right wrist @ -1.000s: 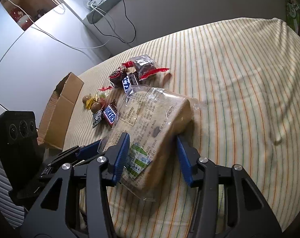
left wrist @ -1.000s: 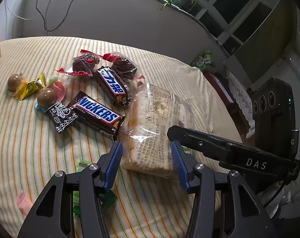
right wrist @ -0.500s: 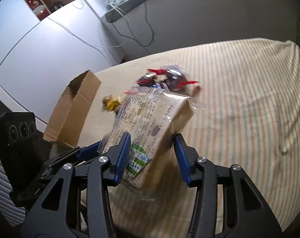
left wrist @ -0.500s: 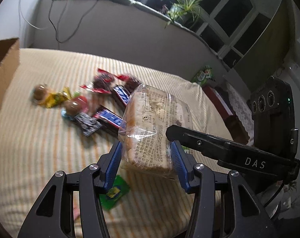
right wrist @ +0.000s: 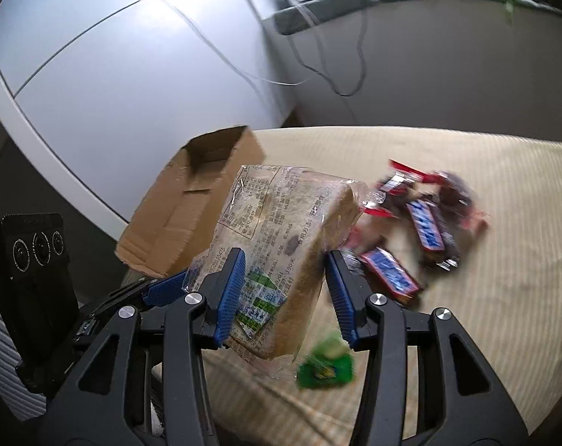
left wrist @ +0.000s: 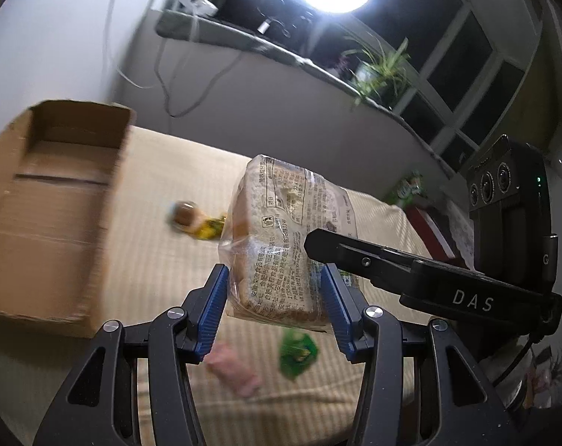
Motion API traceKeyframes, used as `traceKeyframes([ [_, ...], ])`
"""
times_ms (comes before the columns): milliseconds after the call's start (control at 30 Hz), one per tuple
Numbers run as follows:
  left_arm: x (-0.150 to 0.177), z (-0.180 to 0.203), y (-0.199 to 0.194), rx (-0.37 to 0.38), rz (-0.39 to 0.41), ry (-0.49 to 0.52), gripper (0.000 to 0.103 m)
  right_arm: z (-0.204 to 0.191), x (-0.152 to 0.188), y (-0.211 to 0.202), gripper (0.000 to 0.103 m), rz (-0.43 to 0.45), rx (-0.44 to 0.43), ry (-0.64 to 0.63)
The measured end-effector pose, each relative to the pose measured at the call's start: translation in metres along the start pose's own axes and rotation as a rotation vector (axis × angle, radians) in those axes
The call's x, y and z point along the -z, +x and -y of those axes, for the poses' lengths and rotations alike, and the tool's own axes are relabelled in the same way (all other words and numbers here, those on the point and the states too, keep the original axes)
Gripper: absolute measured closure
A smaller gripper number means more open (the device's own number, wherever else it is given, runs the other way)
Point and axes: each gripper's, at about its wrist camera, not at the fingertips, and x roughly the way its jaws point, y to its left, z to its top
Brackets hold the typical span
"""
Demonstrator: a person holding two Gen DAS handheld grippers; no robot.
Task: Organize snacks
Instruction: 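Close both grippers on the bread loaf and lift it, then lower the bread loaf into the cardboard box and open both grippers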
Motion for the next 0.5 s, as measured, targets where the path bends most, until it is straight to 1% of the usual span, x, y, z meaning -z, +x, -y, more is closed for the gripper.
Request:
traceKeyframes([
  [300,-0.010,-0.036,-0.033,-0.079,0.072,-0.054,0.054,-0.054,-0.020,0.033,0.056,-0.023,-0.053,-0.105],
  [500,-0.015,-0.061,-0.049,-0.149,0.110,-0.085,0.054,-0.084,-0.032,0.061,0.056,-0.057,-0.106,-0.157],
])
